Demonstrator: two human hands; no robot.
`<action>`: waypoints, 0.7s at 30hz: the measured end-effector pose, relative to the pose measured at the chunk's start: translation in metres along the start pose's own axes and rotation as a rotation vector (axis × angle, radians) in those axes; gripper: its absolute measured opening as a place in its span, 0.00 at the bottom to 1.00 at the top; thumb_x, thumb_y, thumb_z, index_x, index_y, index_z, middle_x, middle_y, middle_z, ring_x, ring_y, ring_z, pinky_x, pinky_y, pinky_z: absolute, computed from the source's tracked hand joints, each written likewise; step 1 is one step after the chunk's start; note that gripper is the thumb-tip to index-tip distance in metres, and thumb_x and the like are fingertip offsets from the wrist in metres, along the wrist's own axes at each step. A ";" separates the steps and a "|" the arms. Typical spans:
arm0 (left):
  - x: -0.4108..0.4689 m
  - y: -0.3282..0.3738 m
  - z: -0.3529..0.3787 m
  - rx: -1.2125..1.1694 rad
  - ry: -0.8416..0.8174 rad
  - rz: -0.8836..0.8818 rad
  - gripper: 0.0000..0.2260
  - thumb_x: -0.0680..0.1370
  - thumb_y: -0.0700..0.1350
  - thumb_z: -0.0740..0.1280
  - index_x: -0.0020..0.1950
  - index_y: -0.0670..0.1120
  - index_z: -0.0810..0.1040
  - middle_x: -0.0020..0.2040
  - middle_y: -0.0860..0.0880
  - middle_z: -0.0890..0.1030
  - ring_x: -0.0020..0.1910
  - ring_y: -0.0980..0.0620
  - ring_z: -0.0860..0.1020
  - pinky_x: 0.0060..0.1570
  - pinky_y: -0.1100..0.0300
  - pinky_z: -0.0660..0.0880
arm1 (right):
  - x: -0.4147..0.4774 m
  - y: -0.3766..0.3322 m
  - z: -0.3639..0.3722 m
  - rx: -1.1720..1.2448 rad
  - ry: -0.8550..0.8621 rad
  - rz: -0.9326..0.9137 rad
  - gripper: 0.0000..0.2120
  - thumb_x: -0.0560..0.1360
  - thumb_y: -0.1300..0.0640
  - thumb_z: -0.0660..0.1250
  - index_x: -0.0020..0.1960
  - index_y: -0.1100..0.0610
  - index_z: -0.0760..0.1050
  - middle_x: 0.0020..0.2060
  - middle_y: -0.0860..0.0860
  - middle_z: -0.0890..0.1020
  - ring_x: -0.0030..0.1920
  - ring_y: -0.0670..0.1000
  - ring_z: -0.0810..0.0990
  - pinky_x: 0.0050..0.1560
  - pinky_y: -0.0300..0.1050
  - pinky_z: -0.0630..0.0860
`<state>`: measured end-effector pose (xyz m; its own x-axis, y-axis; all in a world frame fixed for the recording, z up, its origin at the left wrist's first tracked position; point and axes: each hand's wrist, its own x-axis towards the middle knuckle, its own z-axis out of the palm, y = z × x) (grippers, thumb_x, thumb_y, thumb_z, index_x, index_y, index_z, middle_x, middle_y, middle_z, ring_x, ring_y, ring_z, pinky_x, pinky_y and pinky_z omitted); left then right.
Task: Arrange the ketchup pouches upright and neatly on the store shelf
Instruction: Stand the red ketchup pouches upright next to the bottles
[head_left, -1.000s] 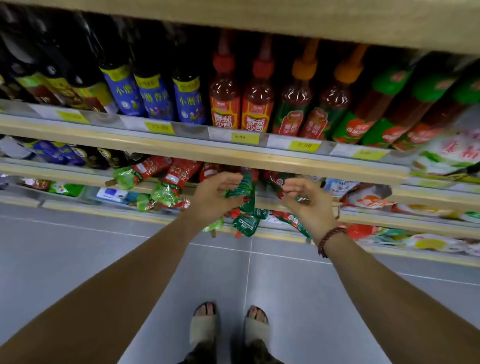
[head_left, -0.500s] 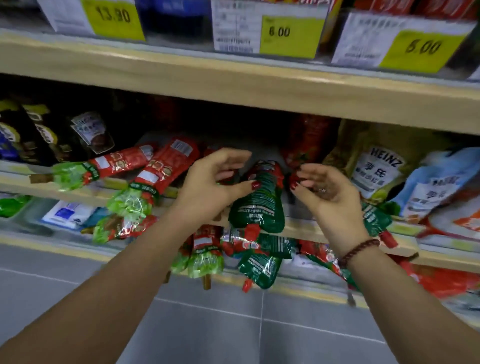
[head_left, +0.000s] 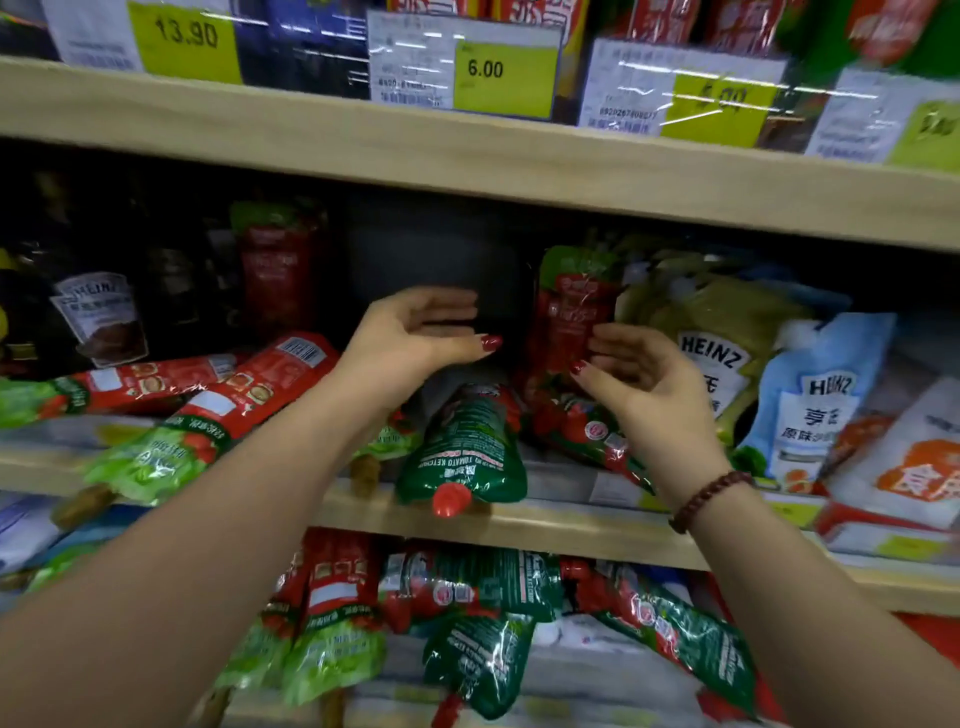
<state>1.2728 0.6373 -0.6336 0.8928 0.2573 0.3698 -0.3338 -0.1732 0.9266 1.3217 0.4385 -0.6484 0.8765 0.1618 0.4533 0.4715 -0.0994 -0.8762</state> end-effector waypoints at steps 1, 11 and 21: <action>0.006 0.001 0.001 0.004 -0.005 -0.012 0.20 0.67 0.35 0.74 0.58 0.44 0.77 0.54 0.46 0.80 0.49 0.55 0.80 0.47 0.70 0.77 | 0.004 -0.002 0.001 -0.006 0.002 -0.005 0.15 0.69 0.63 0.72 0.53 0.52 0.75 0.49 0.47 0.80 0.50 0.43 0.79 0.50 0.37 0.78; 0.076 -0.010 0.030 0.121 0.031 -0.022 0.24 0.66 0.35 0.76 0.61 0.42 0.75 0.57 0.42 0.78 0.50 0.52 0.76 0.42 0.70 0.73 | 0.035 0.004 0.015 0.067 0.017 0.015 0.22 0.68 0.63 0.73 0.60 0.57 0.72 0.52 0.49 0.80 0.51 0.44 0.79 0.51 0.37 0.77; 0.115 -0.052 0.067 0.113 -0.126 -0.121 0.30 0.70 0.38 0.72 0.70 0.47 0.66 0.64 0.44 0.73 0.60 0.48 0.73 0.55 0.56 0.73 | 0.035 0.036 0.006 0.026 0.017 0.094 0.24 0.67 0.60 0.74 0.62 0.56 0.72 0.54 0.50 0.79 0.53 0.49 0.78 0.50 0.42 0.77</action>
<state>1.4134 0.6123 -0.6442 0.9574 0.1629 0.2382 -0.1924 -0.2552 0.9476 1.3688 0.4461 -0.6650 0.9185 0.1363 0.3712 0.3844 -0.0875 -0.9190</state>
